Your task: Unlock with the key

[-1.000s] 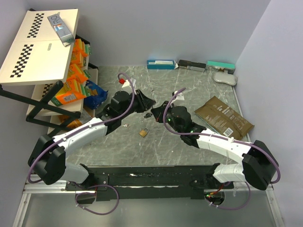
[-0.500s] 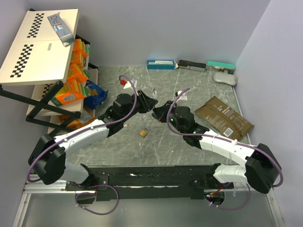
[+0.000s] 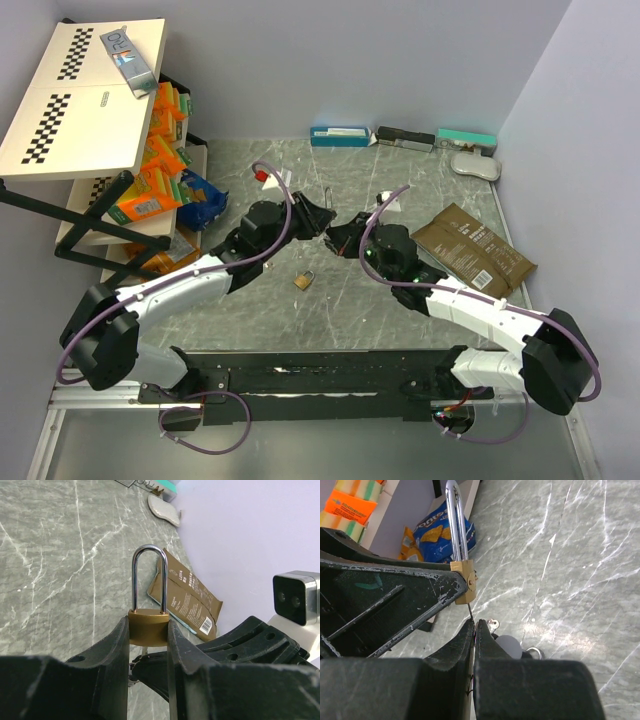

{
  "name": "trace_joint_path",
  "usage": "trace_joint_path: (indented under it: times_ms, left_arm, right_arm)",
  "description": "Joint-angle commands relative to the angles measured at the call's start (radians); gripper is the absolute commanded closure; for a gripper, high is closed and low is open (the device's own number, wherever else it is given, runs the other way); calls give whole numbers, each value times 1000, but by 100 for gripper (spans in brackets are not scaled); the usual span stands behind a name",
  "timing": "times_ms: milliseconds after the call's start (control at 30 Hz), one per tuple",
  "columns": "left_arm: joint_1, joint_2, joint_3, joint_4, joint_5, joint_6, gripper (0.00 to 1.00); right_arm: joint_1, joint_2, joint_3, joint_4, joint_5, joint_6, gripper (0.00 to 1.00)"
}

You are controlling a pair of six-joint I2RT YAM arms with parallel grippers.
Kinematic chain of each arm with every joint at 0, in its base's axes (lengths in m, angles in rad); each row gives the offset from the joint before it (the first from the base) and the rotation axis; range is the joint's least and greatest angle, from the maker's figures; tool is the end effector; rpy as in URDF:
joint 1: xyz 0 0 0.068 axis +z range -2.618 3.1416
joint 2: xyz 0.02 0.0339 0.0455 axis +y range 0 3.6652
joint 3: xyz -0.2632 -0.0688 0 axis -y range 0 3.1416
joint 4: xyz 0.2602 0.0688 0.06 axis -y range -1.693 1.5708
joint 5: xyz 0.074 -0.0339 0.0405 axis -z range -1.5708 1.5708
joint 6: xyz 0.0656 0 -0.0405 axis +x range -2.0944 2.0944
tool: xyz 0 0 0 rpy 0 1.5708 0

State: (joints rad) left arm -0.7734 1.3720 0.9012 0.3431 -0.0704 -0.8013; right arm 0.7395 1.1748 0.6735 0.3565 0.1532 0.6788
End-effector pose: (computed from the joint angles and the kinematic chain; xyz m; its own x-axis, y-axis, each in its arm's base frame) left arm 0.2647 -0.2520 0.2892 -0.5281 -0.4858 -0.6965 0.3847 0.5944 -0.7062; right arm 0.2379 0.2035 0.2639 -0.4311 0.4466 -0.7840 -0.3646 0.7086 0.6042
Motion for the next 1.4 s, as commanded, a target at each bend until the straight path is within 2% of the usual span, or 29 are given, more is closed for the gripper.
trace_joint_path:
  times_ms: [0,500,900,1133,1367]
  left_arm:
    - [-75,-7,-58,-138,116,-4,99]
    - [-132,-24,-90,-112,34,33,99]
    - [-142,-25,-64,-127,90,30,99]
    - [-142,12,-18,-176,170,36,99]
    - [-142,39,11,-219,136,50,99]
  right_arm:
    - [-72,-49,28,271,169,44,100]
    - [-72,-60,46,288,181,120,100]
    - [-111,-116,25,314,167,59,100]
    - [-111,-136,3,372,158,-57,100]
    - [-100,-138,12,388,200,-128,100]
